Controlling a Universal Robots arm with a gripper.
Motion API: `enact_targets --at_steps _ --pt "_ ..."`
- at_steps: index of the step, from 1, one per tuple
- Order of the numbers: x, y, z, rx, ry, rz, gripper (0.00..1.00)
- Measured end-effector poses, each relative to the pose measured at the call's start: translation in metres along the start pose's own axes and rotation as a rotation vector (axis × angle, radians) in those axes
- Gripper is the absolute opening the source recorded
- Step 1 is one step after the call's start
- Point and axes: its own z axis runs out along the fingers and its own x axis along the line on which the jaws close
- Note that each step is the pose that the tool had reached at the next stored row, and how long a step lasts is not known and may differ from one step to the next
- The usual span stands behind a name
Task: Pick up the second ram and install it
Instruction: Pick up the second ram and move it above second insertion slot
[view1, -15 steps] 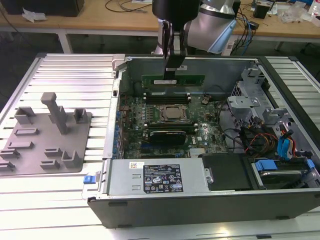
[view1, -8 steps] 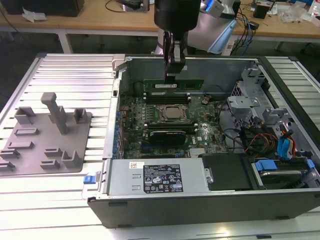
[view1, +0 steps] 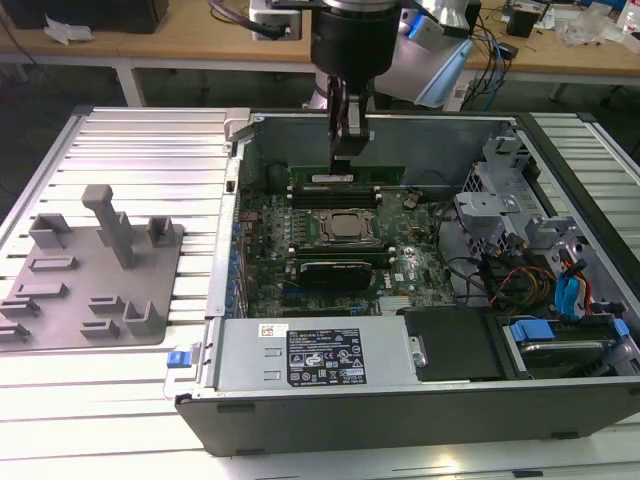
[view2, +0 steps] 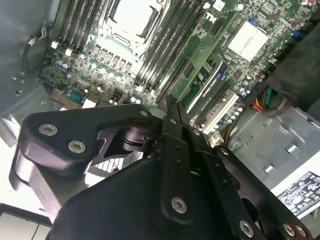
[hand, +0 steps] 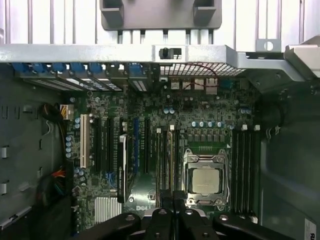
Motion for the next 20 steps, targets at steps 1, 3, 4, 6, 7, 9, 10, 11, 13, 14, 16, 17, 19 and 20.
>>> enact_targets --at_steps 1,3,4,6,7,9,10,11,13,14,16,17,19,20 --pt "-0.0002 -0.0003 0.0026 0.0000 -0.0001 0.000 0.09" --pt "-0.0003 -0.0005 0.0072 0.0000 -0.0001 0.000 0.09" --pt "-0.0006 -0.0006 0.0107 -0.0001 0.0000 0.000 0.09" --pt "-0.0009 -0.0006 0.0151 0.0000 0.0001 0.000 0.09" --pt "-0.0010 -0.0006 0.0169 0.0000 -0.0001 0.000 0.09" --pt "-0.0012 -0.0006 0.0204 0.0000 0.0000 0.000 0.09" --pt "-0.0013 -0.0006 0.0225 0.0000 -0.0001 0.000 0.09" --pt "-0.0013 -0.0006 0.0242 0.0000 -0.0001 0.000 0.09" --pt "-0.0014 -0.0006 0.0311 0.0000 -0.0001 0.000 0.09" --pt "-0.0015 -0.0006 0.0347 0.0000 -0.0002 0.000 0.09" --pt "-0.0016 -0.0006 0.0386 0.0000 -0.0001 0.000 0.09" --pt "-0.0016 -0.0006 0.0418 0.0000 -0.0001 0.000 0.09" --pt "-0.0018 -0.0006 0.0495 0.0000 -0.0002 0.000 0.09" --pt "-0.0018 -0.0006 0.0518 0.0000 0.0000 0.000 0.09"
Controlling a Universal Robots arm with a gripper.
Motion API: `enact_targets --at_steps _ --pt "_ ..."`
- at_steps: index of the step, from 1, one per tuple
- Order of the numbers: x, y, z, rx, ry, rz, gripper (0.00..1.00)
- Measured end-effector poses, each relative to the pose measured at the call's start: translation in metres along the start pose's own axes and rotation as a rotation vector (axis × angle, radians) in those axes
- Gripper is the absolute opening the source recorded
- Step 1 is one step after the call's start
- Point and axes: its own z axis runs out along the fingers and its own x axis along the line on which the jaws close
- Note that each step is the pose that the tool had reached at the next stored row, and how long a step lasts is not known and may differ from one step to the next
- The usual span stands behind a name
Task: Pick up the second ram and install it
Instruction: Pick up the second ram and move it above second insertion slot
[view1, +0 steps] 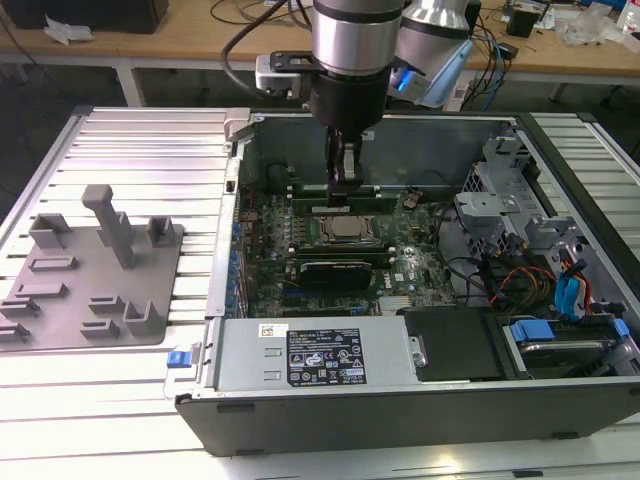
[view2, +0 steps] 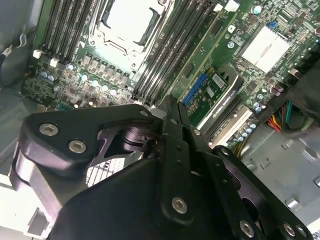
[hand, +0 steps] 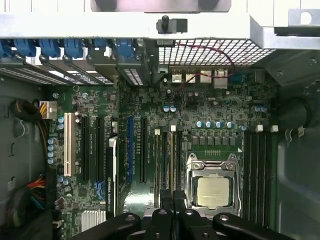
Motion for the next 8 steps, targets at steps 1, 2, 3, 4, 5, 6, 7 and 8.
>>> enact_targets --at_steps 1,2,3,4,5,6,7,8 --pt "0.0000 0.0000 0.0019 0.0000 -0.0001 0.000 0.09" --pt "-0.0001 0.0001 0.0063 0.0000 0.0000 -0.001 0.09" --pt "-0.0002 0.0001 0.0105 0.0001 0.0000 -0.002 0.09" --pt "-0.0002 0.0001 0.0143 0.0001 0.0000 -0.002 0.09" --pt "-0.0002 0.0001 0.0144 0.0000 0.0001 -0.002 0.09" --pt "-0.0002 0.0001 0.0146 0.0000 0.0001 -0.002 0.09" --pt "-0.0002 0.0001 0.0148 0.0000 0.0000 -0.002 0.09" --pt "-0.0002 0.0001 0.0149 0.0000 0.0001 -0.002 0.09"
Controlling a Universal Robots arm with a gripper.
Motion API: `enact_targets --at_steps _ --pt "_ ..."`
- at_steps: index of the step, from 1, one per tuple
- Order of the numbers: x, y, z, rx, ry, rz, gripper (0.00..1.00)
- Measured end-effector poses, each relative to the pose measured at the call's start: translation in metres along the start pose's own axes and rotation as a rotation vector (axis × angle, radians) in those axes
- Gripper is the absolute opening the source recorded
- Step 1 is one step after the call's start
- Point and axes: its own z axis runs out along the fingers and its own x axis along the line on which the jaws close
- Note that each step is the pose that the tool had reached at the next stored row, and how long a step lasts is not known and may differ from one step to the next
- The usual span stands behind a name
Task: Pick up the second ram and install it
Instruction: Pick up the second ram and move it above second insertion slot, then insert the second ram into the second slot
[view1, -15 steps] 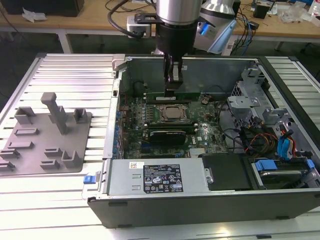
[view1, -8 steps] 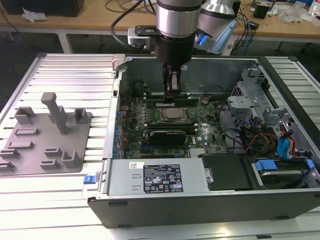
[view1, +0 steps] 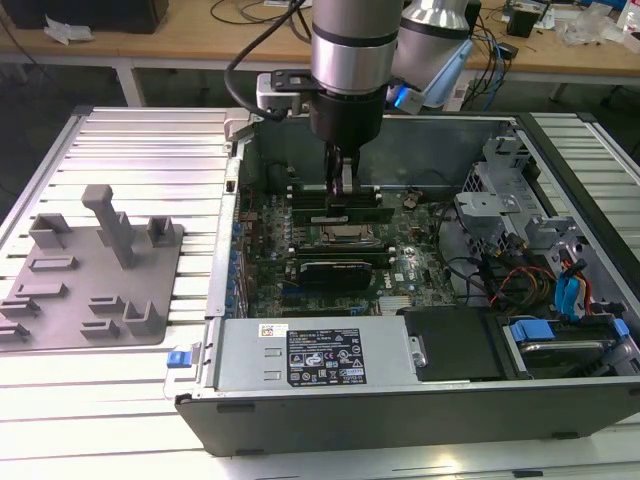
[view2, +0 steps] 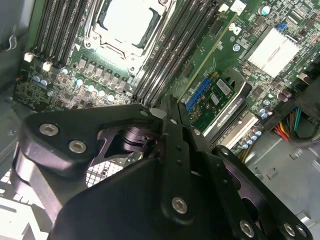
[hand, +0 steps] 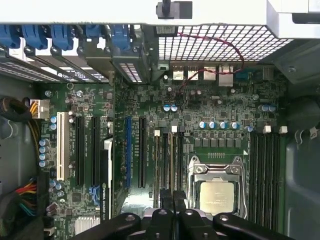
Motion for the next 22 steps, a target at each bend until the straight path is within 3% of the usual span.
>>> enact_targets --at_steps 15,22 --pt "-0.0001 0.0000 0.0028 0.0000 -0.0002 0.000 0.09" --pt "-0.0004 -0.0018 0.0242 0.0001 -0.0003 0.000 0.09"
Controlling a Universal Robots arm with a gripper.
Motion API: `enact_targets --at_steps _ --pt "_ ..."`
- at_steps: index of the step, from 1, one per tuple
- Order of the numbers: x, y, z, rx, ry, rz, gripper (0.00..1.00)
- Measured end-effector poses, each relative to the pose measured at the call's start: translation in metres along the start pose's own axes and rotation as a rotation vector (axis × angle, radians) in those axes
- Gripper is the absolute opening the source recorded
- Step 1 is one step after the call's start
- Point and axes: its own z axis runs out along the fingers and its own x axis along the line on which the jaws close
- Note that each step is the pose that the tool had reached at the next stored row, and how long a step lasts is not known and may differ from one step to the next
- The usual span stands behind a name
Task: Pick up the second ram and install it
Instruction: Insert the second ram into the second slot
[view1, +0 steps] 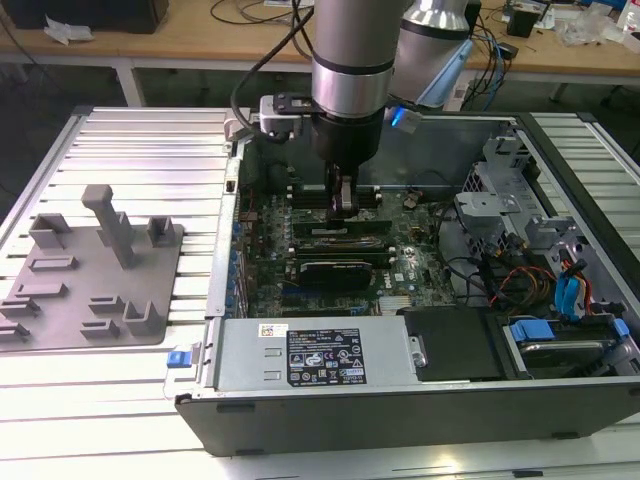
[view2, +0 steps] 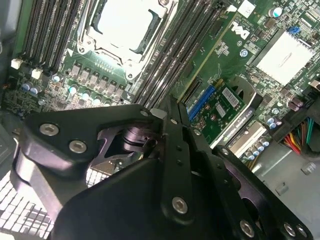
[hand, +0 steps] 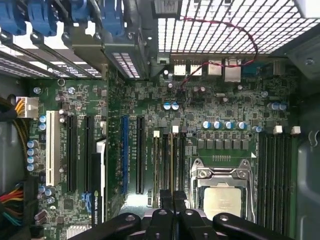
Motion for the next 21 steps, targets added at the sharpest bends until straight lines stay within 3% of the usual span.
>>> enact_targets --at_steps 7,13,17,21 --pt "-0.0003 -0.0018 0.0160 0.0000 -0.0002 0.001 0.09" --pt "-0.0003 -0.0018 0.0182 -0.0001 -0.0027 0.009 0.09" --pt "-0.0006 -0.0018 0.0256 -0.0003 -0.0103 0.019 0.09" --pt "-0.0006 -0.0041 0.0283 -0.0003 -0.0112 0.019 0.09"
